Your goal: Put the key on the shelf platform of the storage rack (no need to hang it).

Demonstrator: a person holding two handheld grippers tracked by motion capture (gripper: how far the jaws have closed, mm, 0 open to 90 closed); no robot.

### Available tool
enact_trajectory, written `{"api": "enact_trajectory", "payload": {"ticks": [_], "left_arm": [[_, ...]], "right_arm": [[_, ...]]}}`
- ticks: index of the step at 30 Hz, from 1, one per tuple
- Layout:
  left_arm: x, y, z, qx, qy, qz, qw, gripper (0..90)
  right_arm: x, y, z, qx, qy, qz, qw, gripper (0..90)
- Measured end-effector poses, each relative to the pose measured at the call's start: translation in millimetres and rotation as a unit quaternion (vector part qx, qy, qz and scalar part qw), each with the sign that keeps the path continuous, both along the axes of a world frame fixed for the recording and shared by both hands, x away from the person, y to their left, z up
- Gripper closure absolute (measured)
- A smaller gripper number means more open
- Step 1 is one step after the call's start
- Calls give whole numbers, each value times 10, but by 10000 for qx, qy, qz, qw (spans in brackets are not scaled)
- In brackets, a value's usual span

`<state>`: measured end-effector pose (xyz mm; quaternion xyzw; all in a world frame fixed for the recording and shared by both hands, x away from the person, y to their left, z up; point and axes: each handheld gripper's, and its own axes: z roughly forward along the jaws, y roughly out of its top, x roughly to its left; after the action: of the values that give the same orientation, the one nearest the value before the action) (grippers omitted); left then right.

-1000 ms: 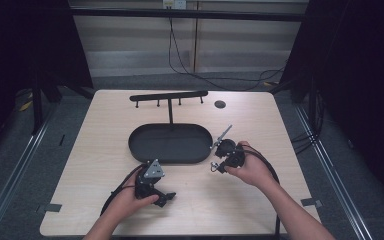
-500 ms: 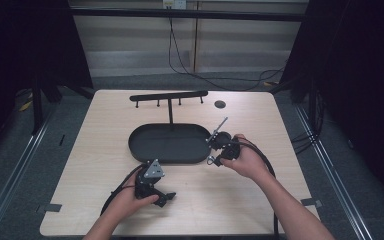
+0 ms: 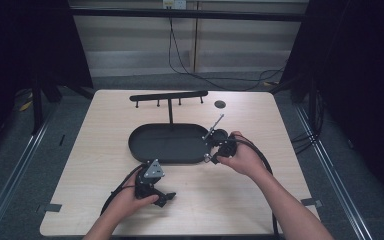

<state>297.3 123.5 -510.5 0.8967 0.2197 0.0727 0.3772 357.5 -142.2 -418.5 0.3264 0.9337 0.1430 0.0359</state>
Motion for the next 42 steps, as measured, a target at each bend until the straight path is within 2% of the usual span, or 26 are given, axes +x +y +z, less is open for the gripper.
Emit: {"api": "enact_trajectory", "payload": {"ticks": [9,13,25,34,42], "left_arm": [[2,1,2,24,-8,-20,10000,21],[0,-2,0,5,2,-13,10000,17],[3,-1,1,13,1,-27,10000,17],[3,-1,1,10,4,-31,10000,17],[3,-1,2,15,7,-35,10000,17]], "right_arm": [[40,49,16,64,-5,-33,10000,855],[62,52,51,35,-92,-56,9999,855],[114,63,95,65,-21,-134,9999,855],[152,57,99,-6,-4,-170,9999,855],[180,137,128,-124,8,-62,9999,855]]}}
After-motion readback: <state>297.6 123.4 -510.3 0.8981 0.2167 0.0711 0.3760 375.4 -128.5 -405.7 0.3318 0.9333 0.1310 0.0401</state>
